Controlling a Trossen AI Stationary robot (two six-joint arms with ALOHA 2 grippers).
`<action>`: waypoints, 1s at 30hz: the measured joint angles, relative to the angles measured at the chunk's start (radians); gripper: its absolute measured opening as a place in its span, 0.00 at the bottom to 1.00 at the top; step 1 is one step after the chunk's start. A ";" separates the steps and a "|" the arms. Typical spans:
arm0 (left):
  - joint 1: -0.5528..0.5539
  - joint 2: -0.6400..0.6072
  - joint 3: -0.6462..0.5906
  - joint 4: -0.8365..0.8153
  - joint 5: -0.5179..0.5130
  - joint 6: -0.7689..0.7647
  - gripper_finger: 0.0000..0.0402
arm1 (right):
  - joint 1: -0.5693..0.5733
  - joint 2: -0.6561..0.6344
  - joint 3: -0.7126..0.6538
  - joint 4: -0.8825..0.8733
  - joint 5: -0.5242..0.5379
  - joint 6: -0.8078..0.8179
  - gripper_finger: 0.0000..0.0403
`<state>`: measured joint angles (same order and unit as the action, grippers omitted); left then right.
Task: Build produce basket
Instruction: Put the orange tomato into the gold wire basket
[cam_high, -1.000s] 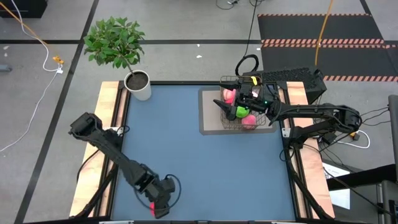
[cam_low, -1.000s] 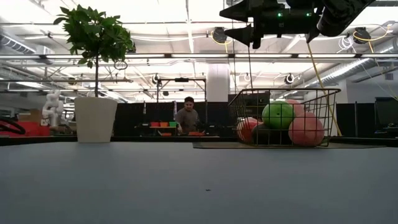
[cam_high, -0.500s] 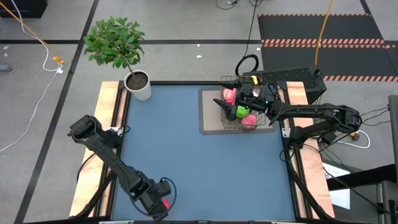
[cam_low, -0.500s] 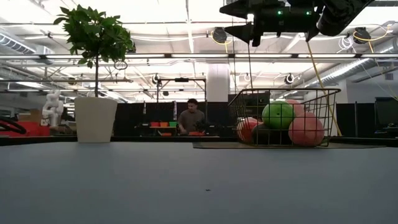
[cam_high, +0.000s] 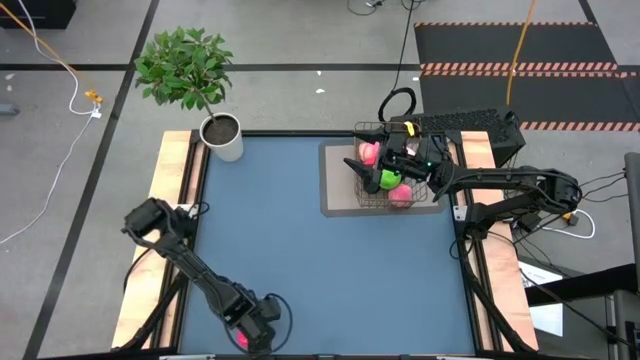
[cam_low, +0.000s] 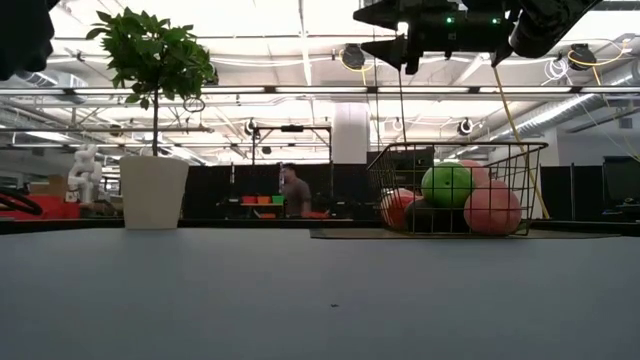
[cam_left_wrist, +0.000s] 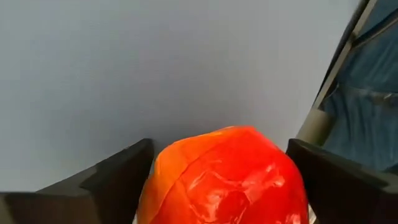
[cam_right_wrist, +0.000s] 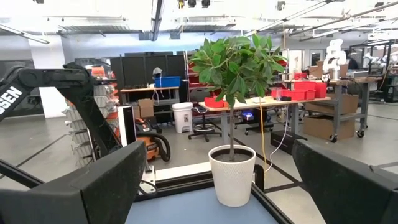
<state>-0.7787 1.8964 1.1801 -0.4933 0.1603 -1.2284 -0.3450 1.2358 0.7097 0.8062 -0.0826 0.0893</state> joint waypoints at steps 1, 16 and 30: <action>0.003 0.000 0.000 -0.003 0.004 0.013 0.89 | 0.000 0.000 0.000 0.003 0.000 0.000 0.99; 0.086 -0.079 0.003 -0.077 -0.141 0.222 0.75 | 0.004 0.000 0.000 0.017 0.000 0.079 0.99; 0.137 -0.213 0.006 -0.161 -0.656 0.715 0.76 | 0.119 0.000 0.000 -0.004 -0.127 0.180 0.99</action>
<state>-0.6415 1.6836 1.1862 -0.6548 -0.4957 -0.5135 -0.2262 1.2362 0.7097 0.8018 -0.2097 0.2692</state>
